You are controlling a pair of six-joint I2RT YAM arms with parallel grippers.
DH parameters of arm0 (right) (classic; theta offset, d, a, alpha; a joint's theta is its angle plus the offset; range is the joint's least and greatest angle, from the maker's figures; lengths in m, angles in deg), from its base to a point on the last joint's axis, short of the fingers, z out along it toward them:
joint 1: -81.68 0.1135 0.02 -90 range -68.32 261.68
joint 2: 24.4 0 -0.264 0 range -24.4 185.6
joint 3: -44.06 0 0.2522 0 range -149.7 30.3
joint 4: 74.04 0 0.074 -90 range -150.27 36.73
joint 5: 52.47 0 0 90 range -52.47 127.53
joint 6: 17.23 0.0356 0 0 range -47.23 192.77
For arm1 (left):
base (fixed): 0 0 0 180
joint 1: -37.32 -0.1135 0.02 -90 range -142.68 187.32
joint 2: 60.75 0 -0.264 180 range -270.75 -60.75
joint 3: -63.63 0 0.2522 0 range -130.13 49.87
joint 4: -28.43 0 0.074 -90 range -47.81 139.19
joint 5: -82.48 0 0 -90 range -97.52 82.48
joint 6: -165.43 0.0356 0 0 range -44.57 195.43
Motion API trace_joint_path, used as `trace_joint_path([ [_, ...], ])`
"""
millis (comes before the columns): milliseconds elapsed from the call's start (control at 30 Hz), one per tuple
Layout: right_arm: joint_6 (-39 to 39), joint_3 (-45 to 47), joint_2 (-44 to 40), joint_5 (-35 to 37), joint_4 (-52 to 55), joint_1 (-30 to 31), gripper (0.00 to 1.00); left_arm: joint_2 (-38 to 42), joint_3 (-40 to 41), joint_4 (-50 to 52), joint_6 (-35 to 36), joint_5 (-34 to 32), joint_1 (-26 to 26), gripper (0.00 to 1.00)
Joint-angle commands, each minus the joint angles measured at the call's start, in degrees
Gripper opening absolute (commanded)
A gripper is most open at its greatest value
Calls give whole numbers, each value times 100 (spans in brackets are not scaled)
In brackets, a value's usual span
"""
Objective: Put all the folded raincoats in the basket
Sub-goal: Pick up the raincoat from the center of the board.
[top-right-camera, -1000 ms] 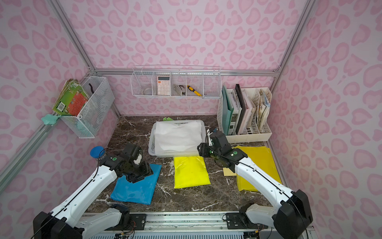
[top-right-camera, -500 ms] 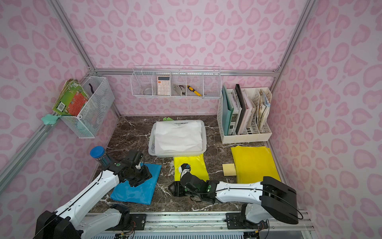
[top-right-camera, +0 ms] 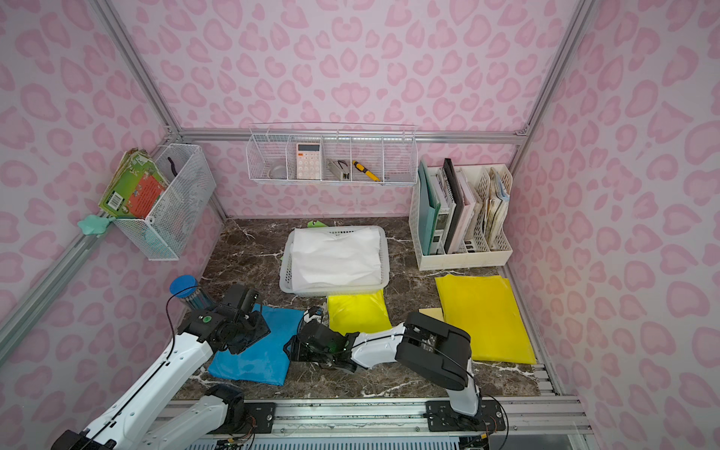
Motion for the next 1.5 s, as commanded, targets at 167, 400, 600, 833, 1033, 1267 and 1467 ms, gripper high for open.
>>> trace_joint_path([
  [167, 647, -51, 687, -590, -763, -192, 61, 124, 41, 60, -23, -135, -8, 56],
  [400, 639, -32, 914, -734, -985, -275, 30, 96, 46, 18, 14, -67, -7, 56],
  [600, 396, 201, 709, -819, -982, -417, 8, 22, 64, -45, 41, 48, -8, 56],
  [833, -461, 392, -218, -791, -105, -426, 0, 98, 38, -87, 102, 267, -8, 56],
  [1033, -1373, 492, -1164, -813, 1567, -587, 0, 393, 159, -438, 277, 974, -8, 56],
  [1267, -2291, 1298, -2462, -764, 2894, -1209, 0, 255, 174, -637, 386, 1814, -8, 62],
  [1467, -2753, 2373, -3485, -1433, 2820, -2327, 0, 151, 539, -1093, 403, 2354, 7, 81],
])
